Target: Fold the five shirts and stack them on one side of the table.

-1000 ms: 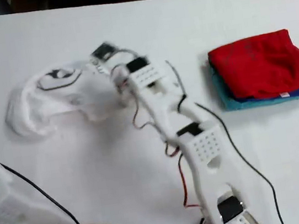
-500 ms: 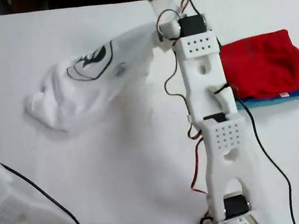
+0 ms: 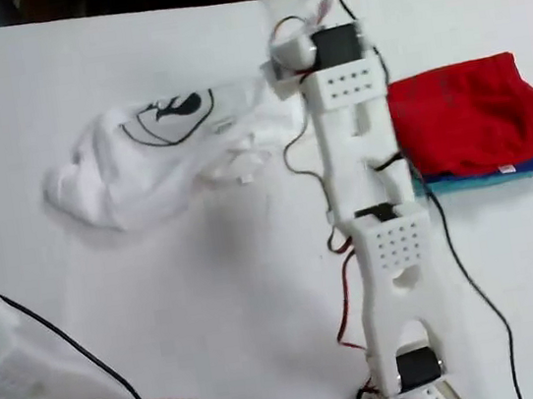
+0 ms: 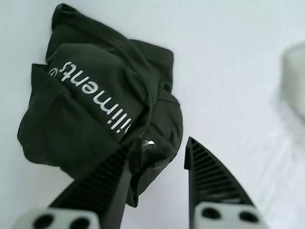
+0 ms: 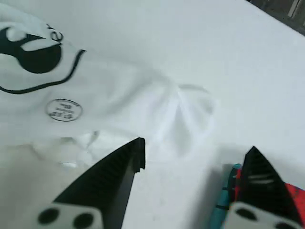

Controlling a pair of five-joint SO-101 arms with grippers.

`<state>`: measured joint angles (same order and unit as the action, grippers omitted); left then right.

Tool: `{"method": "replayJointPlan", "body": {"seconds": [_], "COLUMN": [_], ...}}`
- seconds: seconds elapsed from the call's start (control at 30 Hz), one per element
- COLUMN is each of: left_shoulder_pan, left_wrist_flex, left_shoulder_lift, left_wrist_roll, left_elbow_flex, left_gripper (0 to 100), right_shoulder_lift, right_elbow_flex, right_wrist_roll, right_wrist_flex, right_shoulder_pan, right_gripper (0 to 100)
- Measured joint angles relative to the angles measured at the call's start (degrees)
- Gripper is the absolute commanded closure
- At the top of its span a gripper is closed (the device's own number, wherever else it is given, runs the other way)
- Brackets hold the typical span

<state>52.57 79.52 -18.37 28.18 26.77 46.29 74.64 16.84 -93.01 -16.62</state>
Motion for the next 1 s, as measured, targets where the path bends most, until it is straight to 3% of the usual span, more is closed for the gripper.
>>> {"method": "replayJointPlan", "body": {"seconds": [0.5,0.73,1.0], "left_shoulder_pan": [15.30,20.66,25.23], "left_wrist_flex": [0.00,0.00,0.00], "left_shoulder_lift": [0.00,0.00,0.00], "left_wrist_roll": [0.00,0.00,0.00], "left_elbow_flex": [0.00,0.00,4.40], "left_gripper": [83,83,83], "right_shoulder_lift": [5.54,15.21,20.48], "right_elbow_flex": [1.41,1.41,1.41], "right_wrist_roll": [-9.49,-9.58,-9.58], "right_wrist_flex": [0.70,8.00,13.71], "right_shoulder_pan": [-32.00,-37.80,-38.15], "right_gripper": [69.5,69.5,70.4]}}
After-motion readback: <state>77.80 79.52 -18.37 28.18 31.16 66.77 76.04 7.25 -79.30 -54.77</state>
